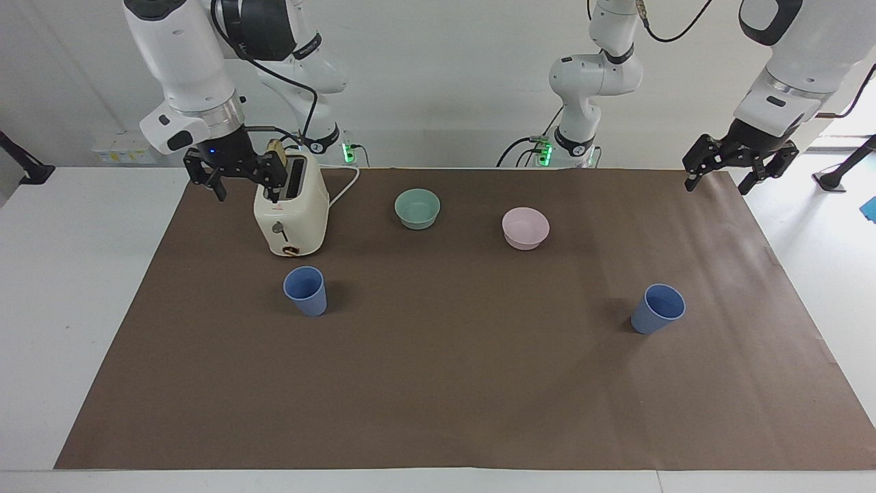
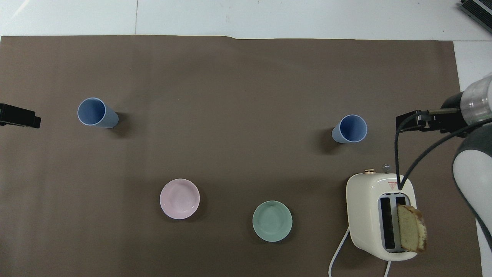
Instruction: Stack blue cups with both arms
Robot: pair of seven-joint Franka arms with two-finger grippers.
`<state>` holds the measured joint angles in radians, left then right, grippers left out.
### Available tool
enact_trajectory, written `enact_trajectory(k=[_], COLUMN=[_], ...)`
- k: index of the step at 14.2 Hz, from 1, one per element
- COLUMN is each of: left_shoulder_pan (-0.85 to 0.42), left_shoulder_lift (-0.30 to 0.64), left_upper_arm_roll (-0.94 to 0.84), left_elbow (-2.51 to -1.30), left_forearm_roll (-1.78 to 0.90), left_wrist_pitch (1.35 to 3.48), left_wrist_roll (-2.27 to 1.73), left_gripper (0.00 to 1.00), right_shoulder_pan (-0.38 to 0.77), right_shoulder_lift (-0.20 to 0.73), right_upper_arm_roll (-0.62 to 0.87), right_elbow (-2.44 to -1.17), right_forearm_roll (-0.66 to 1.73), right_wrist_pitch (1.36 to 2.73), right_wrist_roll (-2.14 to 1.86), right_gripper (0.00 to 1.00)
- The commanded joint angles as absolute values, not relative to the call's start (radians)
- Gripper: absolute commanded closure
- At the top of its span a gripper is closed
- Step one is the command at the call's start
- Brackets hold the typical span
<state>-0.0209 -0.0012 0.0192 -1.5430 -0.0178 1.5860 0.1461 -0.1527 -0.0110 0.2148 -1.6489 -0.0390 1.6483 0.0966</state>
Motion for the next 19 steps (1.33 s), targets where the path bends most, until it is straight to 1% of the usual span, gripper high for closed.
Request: enact_trajectory(k=[1, 3, 8, 15, 17, 19], left_shoulder_pan=[-0.017, -0.014, 0.002, 0.031, 0.047, 0.049], left_shoulder_lift=[-0.028, -0.026, -0.008, 0.146, 0.176, 0.187], left_upper_arm_roll=[0.025, 0.025, 0.025, 0.025, 0.023, 0.025], left_elbow=[-1.607, -1.634, -1.762, -1.793, -1.808, -1.824], left_forearm_roll=[-0.031, -0.032, -0.067, -0.106, -0.120, -0.133], left_wrist_pitch=[1.641, 1.680, 1.873, 2.060, 2.106, 2.141], left_wrist_roll=[0.163, 0.163, 0.164, 0.224, 0.247, 0.258], left_gripper=[0.00, 0.00, 0.00, 0.00, 0.00, 0.00], right_shoulder_pan=[-0.170, -0.170, -0.170, -0.170, -0.170, -0.170], right_shoulder_lift=[-0.038, -0.038, -0.038, -0.038, -0.038, -0.038], right_upper_arm_roll=[0.219, 0.219, 0.219, 0.219, 0.219, 0.219], right_elbow=[-1.681, -1.681, -1.681, -1.681, -1.681, -1.681], right_forearm_roll=[-0.029, -0.029, -0.029, -0.029, -0.029, -0.029], right_wrist_pitch=[1.671, 1.671, 1.671, 1.669, 1.669, 1.669], right_wrist_roll=[0.064, 0.064, 0.064, 0.064, 0.064, 0.064], right_gripper=[0.00, 0.00, 0.00, 0.00, 0.00, 0.00])
